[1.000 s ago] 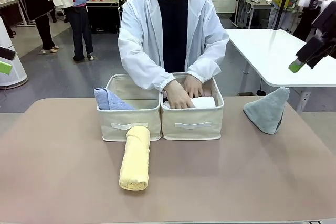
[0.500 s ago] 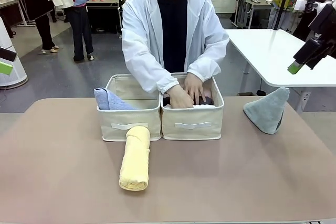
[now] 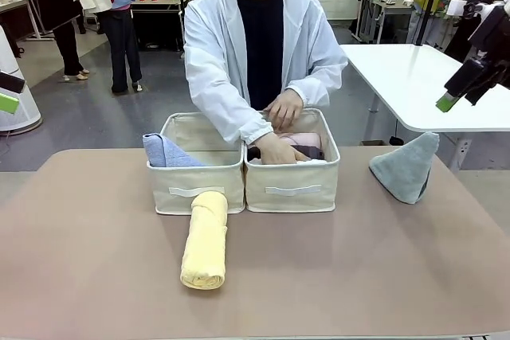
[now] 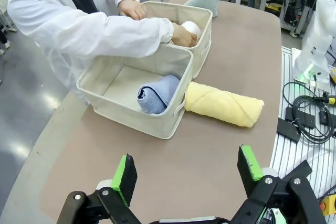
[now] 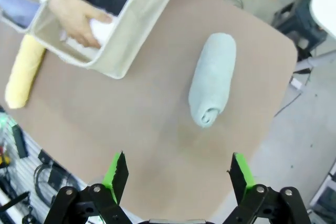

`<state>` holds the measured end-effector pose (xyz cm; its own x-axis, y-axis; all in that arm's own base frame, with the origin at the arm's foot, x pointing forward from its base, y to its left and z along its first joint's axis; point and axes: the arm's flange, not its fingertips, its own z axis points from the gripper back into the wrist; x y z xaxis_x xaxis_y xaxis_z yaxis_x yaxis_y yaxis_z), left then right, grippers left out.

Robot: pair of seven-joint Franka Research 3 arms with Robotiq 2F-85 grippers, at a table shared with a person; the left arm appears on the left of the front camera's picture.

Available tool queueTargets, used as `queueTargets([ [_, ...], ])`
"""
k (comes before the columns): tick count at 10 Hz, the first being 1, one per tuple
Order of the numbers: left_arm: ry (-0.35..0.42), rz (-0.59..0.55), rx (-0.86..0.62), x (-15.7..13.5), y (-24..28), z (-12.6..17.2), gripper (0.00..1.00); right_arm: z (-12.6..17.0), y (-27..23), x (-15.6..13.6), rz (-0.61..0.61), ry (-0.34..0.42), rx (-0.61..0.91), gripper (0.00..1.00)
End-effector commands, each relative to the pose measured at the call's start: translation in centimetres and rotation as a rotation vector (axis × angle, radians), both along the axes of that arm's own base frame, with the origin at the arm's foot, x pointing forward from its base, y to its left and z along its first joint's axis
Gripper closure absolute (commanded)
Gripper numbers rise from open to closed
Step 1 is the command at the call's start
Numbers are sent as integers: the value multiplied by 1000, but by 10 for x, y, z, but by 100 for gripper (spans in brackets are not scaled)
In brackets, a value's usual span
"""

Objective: Sort the towels based on their folding style.
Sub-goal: Pick up another triangle-folded towel from the table and place it in the left Fabric basket.

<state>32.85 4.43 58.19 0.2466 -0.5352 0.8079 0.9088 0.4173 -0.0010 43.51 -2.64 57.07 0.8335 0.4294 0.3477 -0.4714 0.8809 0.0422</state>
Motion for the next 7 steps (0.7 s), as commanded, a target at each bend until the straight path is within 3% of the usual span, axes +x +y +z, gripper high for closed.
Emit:
queueTargets([
  [1,4,-6,-6,0,2,1,0,-25,10,43,-137,15,-65,0],
  [7,4,-6,-6,0,2,1,0,-89,13,82,-252,148,-162,0],
])
